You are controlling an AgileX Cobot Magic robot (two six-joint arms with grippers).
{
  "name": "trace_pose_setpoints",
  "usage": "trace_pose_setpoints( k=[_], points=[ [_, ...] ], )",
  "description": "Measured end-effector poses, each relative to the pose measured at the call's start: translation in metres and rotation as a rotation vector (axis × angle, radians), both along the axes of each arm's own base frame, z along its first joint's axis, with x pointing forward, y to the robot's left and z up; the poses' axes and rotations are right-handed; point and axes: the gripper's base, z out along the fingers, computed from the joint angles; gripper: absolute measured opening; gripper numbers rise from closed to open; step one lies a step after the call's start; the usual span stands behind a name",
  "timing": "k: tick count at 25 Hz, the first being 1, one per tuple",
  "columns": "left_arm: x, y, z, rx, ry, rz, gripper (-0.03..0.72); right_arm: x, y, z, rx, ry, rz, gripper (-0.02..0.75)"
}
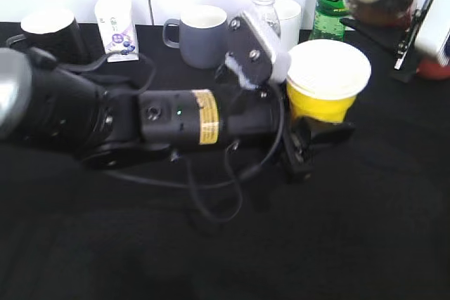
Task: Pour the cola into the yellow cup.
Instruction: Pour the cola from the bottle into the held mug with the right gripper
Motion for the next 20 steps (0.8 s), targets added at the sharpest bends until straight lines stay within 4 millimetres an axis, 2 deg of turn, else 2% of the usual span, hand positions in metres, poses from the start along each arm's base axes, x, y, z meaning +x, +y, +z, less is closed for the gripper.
trace_pose_setpoints(
  k=[7, 20],
  points=[
    [0.0021, -0.0001, -0.0009, 0.011, 0.014, 0.027, 0.440, 0.0028, -0.0023, 0.0029, -0.157, -0.243, -0.041, 0.493],
    [0.0022, 0.0002, -0.0019, 0.010, 0.057, 0.039, 0.440, 0.0069, -0.0059, 0.0056, -0.273, -0.407, -0.109, 0.492]
  ],
)
